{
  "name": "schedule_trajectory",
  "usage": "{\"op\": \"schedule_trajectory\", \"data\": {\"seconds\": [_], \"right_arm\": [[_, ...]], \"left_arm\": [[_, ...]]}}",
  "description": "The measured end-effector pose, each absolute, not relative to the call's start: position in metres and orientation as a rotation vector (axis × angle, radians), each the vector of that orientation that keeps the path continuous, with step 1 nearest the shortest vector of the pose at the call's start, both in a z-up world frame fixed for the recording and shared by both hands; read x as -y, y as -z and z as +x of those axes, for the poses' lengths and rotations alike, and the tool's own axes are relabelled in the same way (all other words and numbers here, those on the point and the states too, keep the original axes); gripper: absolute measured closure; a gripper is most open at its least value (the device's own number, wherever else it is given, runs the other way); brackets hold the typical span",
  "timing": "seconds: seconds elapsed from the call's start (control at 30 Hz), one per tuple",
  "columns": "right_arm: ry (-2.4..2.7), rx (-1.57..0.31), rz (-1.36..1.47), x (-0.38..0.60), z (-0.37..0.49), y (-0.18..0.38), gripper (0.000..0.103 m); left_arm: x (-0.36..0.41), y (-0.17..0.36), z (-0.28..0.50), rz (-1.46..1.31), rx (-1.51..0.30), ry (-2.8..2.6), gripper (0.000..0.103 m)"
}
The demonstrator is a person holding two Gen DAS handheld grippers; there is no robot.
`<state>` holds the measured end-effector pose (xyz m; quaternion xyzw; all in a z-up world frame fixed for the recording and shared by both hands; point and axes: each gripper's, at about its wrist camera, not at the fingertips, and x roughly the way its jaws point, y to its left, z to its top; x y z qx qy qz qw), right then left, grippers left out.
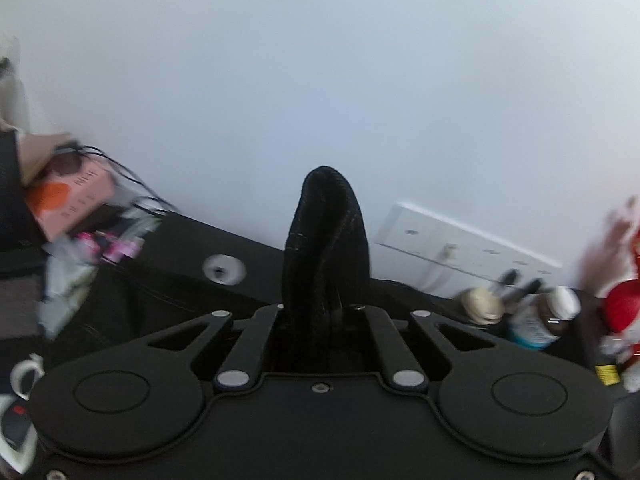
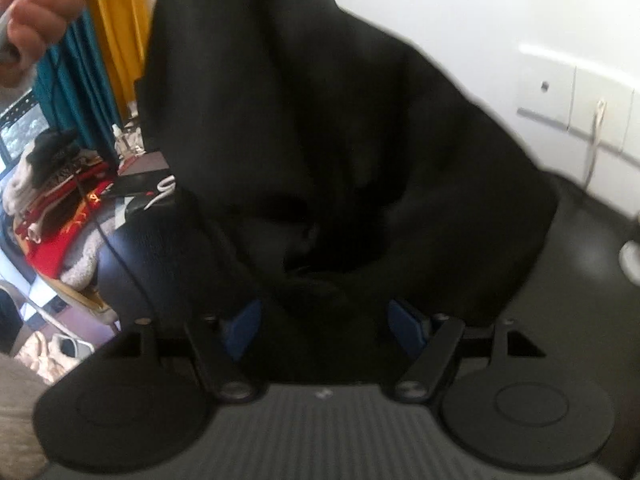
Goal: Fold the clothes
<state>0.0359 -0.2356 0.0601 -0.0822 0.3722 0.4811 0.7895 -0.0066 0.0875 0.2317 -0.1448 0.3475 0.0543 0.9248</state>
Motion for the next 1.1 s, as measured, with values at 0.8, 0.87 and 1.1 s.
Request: {"op": "schedule_trajectory", "data": {"seconds": [0.8,0.87,1.1], "right_arm": [[-0.712,-0.799,-0.375,0.090,-0.002,-0.057,0.034],[-0.728,-0.758,-0.470,0.062,-0.006,-0.053,0.034],[-0.741,-0.712,-0.821,0.006,-0.010,-0.027,0.058]], "left_arm": [[-0.341,-0.110,-0.002,-0.572,-1.023,0.105,0.032],[-0.354,-0.099,-0.013,-0.671,-1.036,0.118,0.031],[-0.365,-0.065,-0.036,-0.904,-1.050,0.163,0.026]]}}
